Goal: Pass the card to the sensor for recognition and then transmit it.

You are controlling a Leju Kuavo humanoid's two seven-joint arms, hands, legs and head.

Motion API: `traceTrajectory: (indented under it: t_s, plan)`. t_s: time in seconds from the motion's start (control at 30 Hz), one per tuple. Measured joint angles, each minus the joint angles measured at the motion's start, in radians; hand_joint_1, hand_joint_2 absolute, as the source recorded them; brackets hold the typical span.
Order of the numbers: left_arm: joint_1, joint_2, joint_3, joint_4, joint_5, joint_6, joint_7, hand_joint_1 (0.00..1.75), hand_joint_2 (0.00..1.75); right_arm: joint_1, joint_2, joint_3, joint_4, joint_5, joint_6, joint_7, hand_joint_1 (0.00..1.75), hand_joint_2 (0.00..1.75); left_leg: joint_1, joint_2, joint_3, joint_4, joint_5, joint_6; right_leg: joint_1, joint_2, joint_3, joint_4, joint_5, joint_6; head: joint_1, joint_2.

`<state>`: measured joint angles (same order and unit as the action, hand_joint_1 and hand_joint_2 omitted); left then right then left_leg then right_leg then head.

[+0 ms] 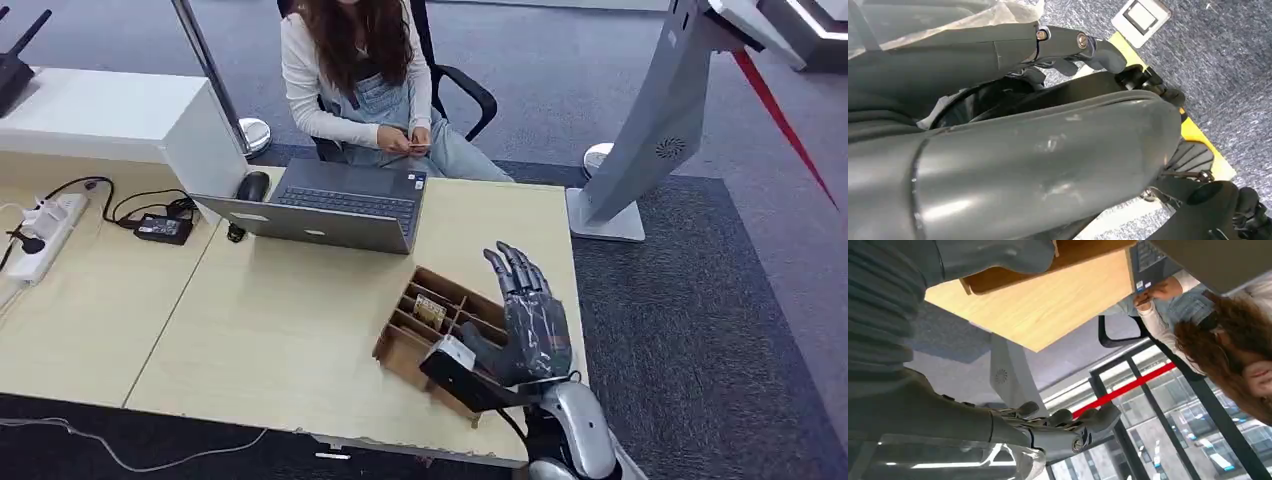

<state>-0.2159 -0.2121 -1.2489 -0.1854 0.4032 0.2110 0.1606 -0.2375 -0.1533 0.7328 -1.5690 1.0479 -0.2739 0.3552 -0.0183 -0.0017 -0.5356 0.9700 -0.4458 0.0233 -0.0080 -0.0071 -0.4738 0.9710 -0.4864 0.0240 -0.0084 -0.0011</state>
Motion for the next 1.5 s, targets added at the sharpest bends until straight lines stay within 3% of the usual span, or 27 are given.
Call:
traceTrajectory:
  t_s: [0.6, 1.0, 1.5]
  plan:
    - [-0.006, -0.001, 0.0, 0.0, 0.046, -0.001, 0.005, 0.0, 0.0, -0.03, 0.04, 0.016, 0.108, 0.014, 0.018, 0.04, 0.28, 1.75, 0.0, 0.0, 0.0, 0.0, 0.0, 0.0, 0.0, 0.0, 0.0, 0.0, 0.0, 0.0, 0.0, 0.0]
    - [-0.008, -0.001, 0.0, 0.0, 0.057, 0.001, 0.017, 0.0, 0.0, -0.05, 0.037, 0.017, 0.155, 0.056, 0.009, 0.085, 0.37, 1.75, 0.0, 0.0, 0.0, 0.0, 0.0, 0.0, 0.0, 0.0, 0.0, 0.0, 0.0, 0.0, 0.0, 0.0]
    - [-0.012, -0.003, 0.0, 0.0, 0.068, 0.008, 0.03, 0.0, 0.0, -0.054, 0.021, 0.01, 0.198, 0.062, -0.002, 0.084, 0.42, 1.75, 0.0, 0.0, 0.0, 0.0, 0.0, 0.0, 0.0, 0.0, 0.0, 0.0, 0.0, 0.0, 0.0, 0.0]
